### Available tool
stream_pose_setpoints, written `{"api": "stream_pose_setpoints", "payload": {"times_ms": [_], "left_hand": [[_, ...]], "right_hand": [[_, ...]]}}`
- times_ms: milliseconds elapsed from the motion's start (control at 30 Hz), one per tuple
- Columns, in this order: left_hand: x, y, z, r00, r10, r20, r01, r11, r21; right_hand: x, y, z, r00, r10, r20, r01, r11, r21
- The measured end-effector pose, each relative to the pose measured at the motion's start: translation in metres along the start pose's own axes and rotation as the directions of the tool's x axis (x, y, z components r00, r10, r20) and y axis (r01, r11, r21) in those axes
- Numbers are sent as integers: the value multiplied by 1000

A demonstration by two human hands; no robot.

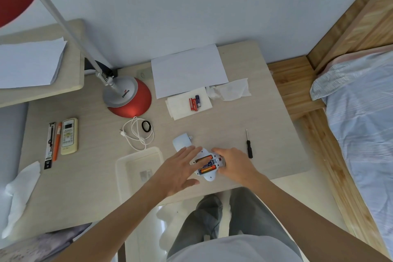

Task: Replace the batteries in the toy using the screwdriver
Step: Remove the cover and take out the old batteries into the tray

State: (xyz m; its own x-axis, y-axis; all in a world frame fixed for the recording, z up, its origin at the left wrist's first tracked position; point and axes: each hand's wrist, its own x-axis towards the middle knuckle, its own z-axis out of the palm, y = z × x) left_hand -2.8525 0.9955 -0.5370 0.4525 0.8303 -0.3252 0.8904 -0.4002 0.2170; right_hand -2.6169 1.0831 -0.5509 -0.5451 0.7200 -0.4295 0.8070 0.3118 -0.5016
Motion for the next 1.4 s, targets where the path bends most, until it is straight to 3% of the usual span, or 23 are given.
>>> {"api": "stream_pose_setpoints", "payload": {"times_ms": [333, 800, 1167, 1400], "left_hand": [[22, -6, -7, 1000, 11, 17, -11, 1000, -14], [35, -7, -6, 996, -38, 77, 53, 978, -203], [27, -7, 7, 999, -43, -29, 35, 969, -245], [15, 5, 9, 980, -182, -81, 143, 925, -351]], "right_hand": [[0, 3, 1, 1000, -13, 17, 14, 999, -38], [2, 2, -2, 999, -46, 18, 47, 998, -48], [3, 3, -3, 999, -36, 24, 37, 998, -42], [1, 2, -1, 1000, -10, 25, 11, 999, -32]]}}
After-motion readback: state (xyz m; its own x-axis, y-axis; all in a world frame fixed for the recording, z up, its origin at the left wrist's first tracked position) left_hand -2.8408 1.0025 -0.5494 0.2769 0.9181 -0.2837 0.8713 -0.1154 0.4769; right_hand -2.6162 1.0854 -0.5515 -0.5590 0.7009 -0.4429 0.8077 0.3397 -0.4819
